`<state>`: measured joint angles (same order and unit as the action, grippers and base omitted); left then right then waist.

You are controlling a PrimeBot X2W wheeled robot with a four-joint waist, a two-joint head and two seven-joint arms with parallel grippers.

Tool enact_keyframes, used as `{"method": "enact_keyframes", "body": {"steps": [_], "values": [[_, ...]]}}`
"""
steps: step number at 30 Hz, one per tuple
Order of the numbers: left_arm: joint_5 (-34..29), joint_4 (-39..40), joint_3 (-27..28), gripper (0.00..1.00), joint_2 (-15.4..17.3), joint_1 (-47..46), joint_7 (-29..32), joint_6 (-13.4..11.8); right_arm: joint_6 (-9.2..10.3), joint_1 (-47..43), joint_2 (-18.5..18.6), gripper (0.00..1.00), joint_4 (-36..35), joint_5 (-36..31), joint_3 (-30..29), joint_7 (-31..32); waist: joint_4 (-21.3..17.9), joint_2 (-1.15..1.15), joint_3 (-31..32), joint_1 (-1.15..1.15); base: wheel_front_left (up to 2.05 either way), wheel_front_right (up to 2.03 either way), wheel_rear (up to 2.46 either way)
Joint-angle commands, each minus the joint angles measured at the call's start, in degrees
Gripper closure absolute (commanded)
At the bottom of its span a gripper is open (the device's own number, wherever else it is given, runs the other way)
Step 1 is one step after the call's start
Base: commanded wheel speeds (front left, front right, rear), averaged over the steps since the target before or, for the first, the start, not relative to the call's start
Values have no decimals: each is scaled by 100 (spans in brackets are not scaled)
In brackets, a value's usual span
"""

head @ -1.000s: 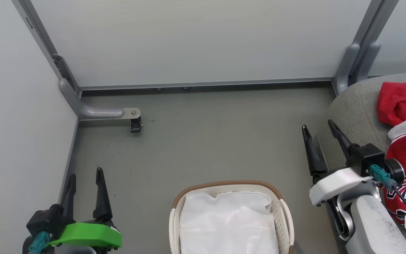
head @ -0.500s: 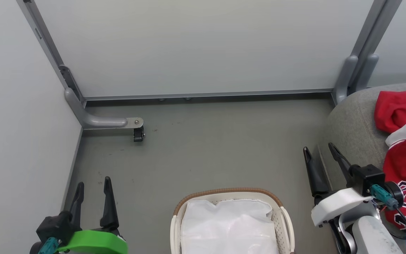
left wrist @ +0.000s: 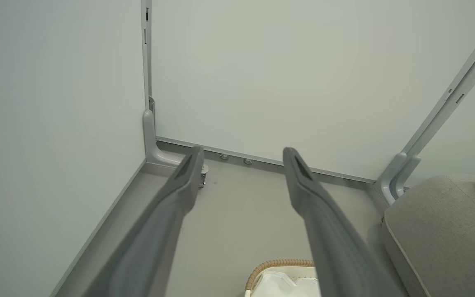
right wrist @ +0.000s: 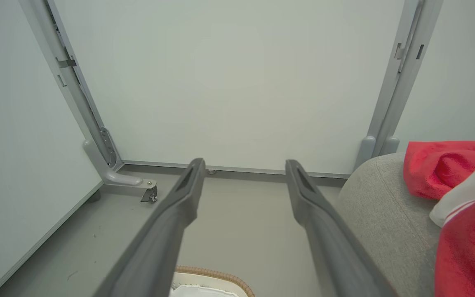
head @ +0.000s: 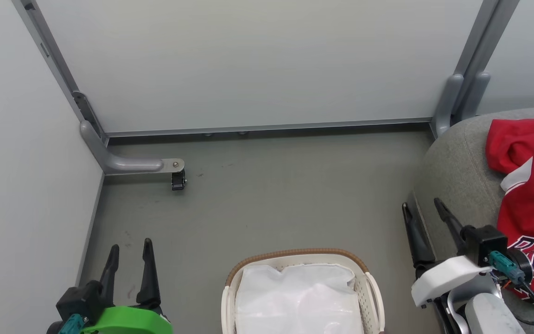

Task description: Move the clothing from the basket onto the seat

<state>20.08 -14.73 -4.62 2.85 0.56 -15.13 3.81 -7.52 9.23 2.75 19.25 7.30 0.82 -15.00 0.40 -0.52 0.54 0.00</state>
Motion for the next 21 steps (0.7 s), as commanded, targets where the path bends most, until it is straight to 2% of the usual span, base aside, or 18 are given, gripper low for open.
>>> {"method": "enact_keyframes", "body": {"steps": [1,5,21], "values": [[6,-40,-2,100,-3,2,3,0,0,-9,-3,100,34,4,1,6,0,0,0,0,0,0,0],[264,-179,39,100,-13,-8,83,13,0,-78,-34,100,195,285,-62,126,-1,1,-1,0,0,0,0],[1719,-115,263,100,-8,-160,516,90,1,-150,-21,100,3,2016,-178,529,-6,8,-10,0,0,0,0]]}}
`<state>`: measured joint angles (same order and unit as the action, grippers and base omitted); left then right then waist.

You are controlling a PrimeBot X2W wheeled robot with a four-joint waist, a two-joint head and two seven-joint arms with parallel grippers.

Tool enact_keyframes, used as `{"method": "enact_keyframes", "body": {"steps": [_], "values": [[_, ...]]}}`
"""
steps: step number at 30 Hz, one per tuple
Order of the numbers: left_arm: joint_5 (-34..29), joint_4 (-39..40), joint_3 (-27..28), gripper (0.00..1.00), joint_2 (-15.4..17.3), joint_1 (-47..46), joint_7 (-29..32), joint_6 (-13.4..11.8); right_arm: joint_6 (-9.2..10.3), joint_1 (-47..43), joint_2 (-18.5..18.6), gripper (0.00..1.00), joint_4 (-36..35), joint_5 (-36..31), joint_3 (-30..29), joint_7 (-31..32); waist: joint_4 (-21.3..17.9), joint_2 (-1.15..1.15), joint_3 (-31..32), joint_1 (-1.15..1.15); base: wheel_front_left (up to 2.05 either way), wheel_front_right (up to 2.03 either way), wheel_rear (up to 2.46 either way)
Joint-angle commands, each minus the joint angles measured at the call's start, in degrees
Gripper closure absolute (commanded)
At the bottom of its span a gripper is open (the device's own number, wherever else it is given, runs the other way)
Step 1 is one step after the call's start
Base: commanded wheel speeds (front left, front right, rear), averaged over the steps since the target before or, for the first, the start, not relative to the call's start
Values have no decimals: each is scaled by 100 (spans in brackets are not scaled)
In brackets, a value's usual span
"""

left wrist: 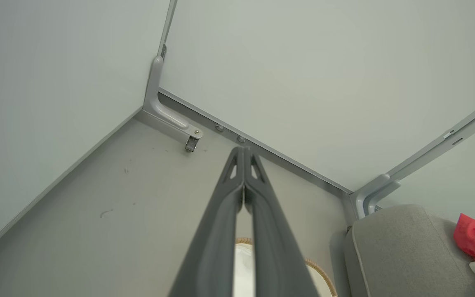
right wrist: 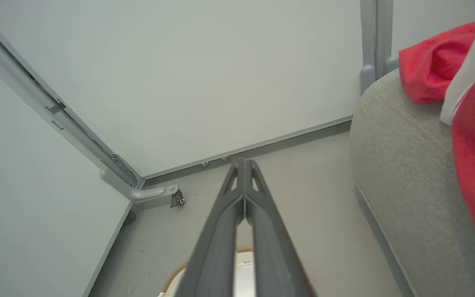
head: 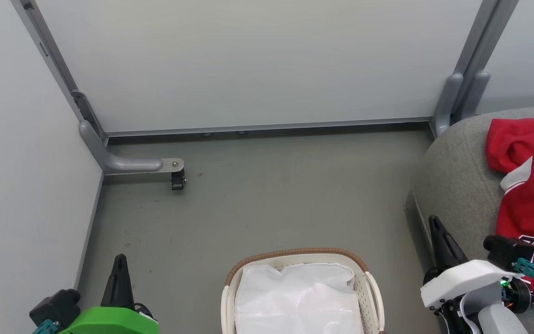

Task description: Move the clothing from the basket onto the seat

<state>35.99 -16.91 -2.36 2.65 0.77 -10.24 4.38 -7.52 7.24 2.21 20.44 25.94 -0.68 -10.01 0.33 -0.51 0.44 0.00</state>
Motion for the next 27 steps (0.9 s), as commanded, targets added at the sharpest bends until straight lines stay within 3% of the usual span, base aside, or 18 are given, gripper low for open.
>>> {"method": "enact_keyframes", "body": {"steps": [1,27], "values": [[221,108,51,100,12,-191,54,37,1,45,33,100,-126,260,-37,55,0,8,-1,0,0,0,0],[2073,178,343,100,19,-387,612,135,2,-8,51,100,-317,2439,-226,600,-8,18,-16,0,0,0,0]]}}
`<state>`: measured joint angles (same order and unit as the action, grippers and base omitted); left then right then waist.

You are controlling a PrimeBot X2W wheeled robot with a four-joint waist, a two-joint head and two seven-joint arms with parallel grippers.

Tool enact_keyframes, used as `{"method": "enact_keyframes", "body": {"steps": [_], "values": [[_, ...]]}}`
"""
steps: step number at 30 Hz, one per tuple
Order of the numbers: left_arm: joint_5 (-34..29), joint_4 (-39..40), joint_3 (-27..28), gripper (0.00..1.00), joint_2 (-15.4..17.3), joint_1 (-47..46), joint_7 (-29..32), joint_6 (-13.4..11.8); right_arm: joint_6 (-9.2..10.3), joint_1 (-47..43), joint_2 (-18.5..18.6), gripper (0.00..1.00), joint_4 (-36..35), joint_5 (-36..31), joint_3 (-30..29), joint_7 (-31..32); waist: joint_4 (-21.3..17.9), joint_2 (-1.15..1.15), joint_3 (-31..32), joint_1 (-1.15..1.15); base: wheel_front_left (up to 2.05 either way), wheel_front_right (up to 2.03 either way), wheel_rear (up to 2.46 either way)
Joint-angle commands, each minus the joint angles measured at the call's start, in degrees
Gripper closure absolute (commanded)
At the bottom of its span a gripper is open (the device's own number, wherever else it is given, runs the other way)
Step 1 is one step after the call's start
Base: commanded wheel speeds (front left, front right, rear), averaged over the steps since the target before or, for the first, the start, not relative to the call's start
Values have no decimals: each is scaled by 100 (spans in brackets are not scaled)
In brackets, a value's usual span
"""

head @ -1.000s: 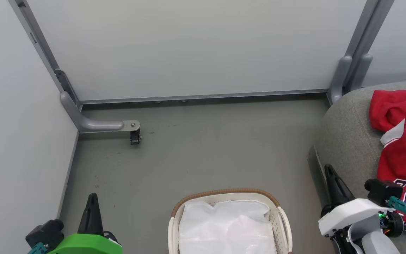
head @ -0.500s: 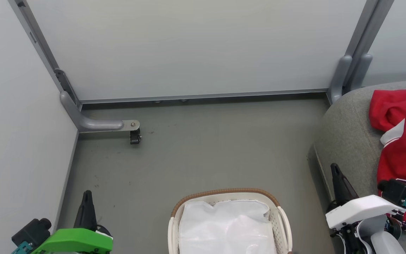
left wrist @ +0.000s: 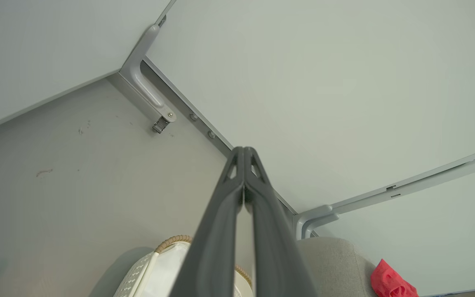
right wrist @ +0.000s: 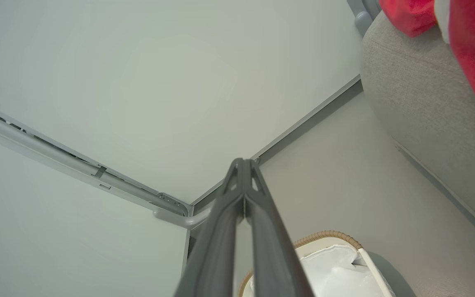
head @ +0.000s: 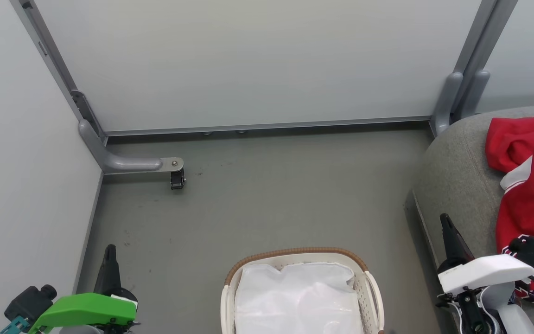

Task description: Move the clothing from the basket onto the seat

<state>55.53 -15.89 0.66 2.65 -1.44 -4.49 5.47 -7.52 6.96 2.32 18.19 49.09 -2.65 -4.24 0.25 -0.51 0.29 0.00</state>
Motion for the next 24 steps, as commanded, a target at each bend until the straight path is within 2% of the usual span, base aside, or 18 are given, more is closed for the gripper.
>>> {"method": "enact_keyframes", "body": {"steps": [1,24], "values": [[184,79,51,100,19,-173,53,29,2,18,41,100,-99,203,-35,42,0,19,-1,0,0,0,0],[1448,123,248,100,25,-302,440,100,3,-19,53,100,-223,1692,-166,423,-7,28,-14,0,0,0,0]]}}
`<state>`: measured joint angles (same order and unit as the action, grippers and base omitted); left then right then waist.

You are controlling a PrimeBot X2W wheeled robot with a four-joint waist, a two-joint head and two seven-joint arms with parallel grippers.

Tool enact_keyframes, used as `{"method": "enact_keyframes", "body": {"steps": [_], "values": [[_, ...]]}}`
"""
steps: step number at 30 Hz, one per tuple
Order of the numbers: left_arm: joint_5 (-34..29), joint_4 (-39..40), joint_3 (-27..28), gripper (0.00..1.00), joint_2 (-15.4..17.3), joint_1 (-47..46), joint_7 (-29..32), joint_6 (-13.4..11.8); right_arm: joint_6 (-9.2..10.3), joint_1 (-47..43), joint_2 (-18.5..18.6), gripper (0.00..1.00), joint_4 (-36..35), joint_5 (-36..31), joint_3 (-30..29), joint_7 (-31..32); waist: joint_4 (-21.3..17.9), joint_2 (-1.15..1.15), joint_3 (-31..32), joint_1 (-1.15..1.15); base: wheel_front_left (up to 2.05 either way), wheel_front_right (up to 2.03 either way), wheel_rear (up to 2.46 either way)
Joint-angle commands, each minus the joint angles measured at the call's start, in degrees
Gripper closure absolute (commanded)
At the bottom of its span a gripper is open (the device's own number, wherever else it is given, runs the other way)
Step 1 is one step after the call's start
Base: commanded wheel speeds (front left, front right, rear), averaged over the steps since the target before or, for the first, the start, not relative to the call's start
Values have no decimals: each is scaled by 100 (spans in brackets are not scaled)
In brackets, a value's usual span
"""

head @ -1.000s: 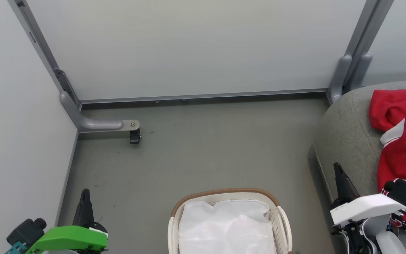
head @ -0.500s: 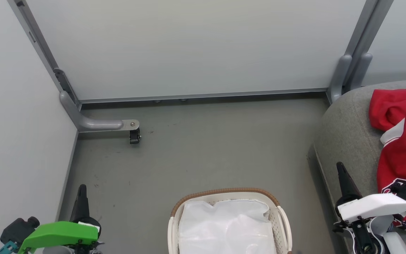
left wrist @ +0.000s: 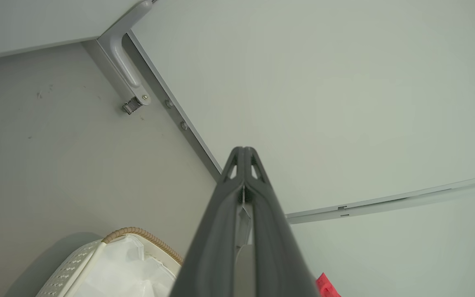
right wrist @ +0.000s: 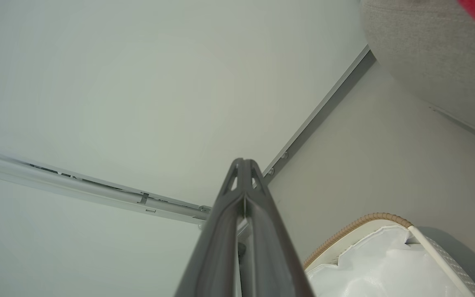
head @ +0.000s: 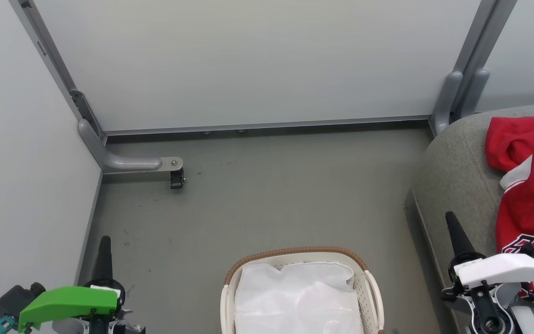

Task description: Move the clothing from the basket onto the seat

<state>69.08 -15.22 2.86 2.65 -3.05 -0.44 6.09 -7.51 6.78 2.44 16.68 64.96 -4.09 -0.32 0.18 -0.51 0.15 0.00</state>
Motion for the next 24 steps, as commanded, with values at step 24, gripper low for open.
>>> {"method": "enact_keyframes", "body": {"steps": [24], "values": [[1183,96,200,100,31,-259,357,97,3,-38,49,100,-173,1379,-136,350,-7,38,-14,0,0,0,0]]}}
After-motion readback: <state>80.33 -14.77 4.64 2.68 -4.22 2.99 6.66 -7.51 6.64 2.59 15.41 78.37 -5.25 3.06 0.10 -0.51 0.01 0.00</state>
